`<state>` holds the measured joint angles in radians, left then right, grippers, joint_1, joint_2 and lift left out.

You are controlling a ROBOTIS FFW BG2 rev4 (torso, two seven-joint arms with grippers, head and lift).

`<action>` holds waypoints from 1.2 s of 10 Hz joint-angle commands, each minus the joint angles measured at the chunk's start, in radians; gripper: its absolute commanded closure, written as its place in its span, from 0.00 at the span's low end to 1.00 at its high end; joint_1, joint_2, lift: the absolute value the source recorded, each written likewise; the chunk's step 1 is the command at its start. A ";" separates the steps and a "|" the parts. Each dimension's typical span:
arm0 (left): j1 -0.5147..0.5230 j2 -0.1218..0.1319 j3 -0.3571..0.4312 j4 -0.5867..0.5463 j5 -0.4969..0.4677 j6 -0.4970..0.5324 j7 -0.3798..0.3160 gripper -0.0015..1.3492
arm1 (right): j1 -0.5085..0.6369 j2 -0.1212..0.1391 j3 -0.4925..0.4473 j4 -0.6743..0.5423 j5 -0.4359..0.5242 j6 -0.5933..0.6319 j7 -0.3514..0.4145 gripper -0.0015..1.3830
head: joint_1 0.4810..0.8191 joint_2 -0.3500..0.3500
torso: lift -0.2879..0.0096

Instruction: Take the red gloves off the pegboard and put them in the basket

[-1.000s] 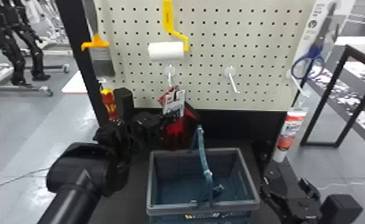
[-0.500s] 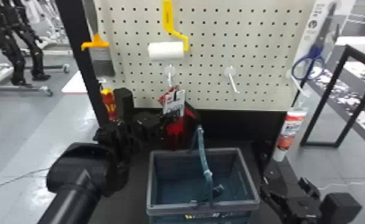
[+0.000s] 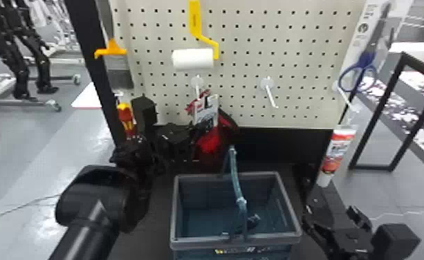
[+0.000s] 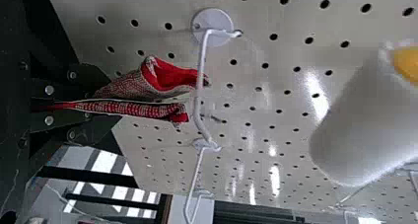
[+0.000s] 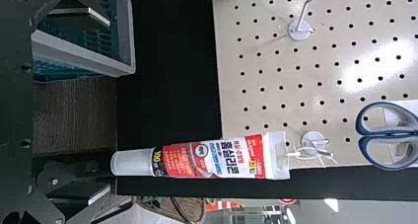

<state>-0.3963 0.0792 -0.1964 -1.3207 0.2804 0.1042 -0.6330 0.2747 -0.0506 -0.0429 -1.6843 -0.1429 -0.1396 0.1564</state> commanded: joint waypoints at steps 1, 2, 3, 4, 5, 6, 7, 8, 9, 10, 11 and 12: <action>0.056 -0.018 -0.001 -0.086 0.011 0.000 0.027 0.91 | 0.001 0.000 0.000 0.000 -0.001 -0.002 0.000 0.10 | 0.20 0.50 | 0.63; 0.077 -0.021 -0.006 -0.115 0.016 0.005 0.041 0.91 | 0.001 0.000 0.000 0.002 -0.001 -0.002 0.000 0.10 | 0.20 0.50 | 0.63; 0.097 -0.026 -0.012 -0.126 0.033 0.003 0.055 0.91 | 0.001 0.000 0.000 0.002 -0.003 -0.002 0.000 0.10 | 0.20 0.50 | 0.63; 0.106 -0.030 -0.014 -0.132 0.034 0.003 0.062 0.91 | 0.001 0.000 0.000 0.000 -0.003 -0.002 0.000 0.10 | 0.20 0.50 | 0.63; 0.112 -0.030 -0.020 -0.137 0.045 -0.001 0.067 0.91 | 0.001 0.000 0.000 0.002 -0.004 -0.003 0.000 0.10 | 0.20 0.50 | 0.63; 0.128 -0.032 -0.024 -0.149 0.054 0.000 0.084 0.91 | 0.001 0.000 0.000 0.002 -0.004 -0.003 0.000 0.10 | 0.20 0.50 | 0.63; 0.148 -0.036 -0.034 -0.160 0.075 -0.018 0.105 0.91 | 0.001 0.000 0.000 0.002 -0.004 -0.005 0.000 0.10 | 0.20 0.50 | 0.63; 0.177 -0.038 -0.040 -0.184 0.100 -0.020 0.148 0.91 | 0.003 0.000 0.000 0.002 -0.004 -0.006 0.000 0.10 | 0.20 0.50 | 0.63; 0.220 -0.039 -0.043 -0.221 0.123 -0.009 0.202 0.91 | 0.003 0.000 0.000 0.003 -0.006 -0.006 0.000 0.10 | 0.20 0.50 | 0.63; 0.252 -0.039 -0.049 -0.241 0.158 -0.009 0.243 0.91 | 0.004 0.000 0.000 0.002 -0.009 -0.008 0.000 0.10 | 0.20 0.50 | 0.63; 0.278 -0.036 -0.054 -0.262 0.178 -0.009 0.277 0.91 | 0.004 0.000 0.000 0.002 -0.009 -0.008 0.000 0.10 | 0.20 0.50 | 0.63; 0.309 -0.033 -0.055 -0.292 0.192 0.002 0.314 0.91 | 0.006 0.000 0.000 0.000 -0.009 -0.008 0.000 0.10 | 0.20 0.50 | 0.63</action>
<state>-0.1069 0.0443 -0.2503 -1.5950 0.4635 0.1013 -0.3230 0.2804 -0.0506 -0.0429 -1.6832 -0.1518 -0.1472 0.1564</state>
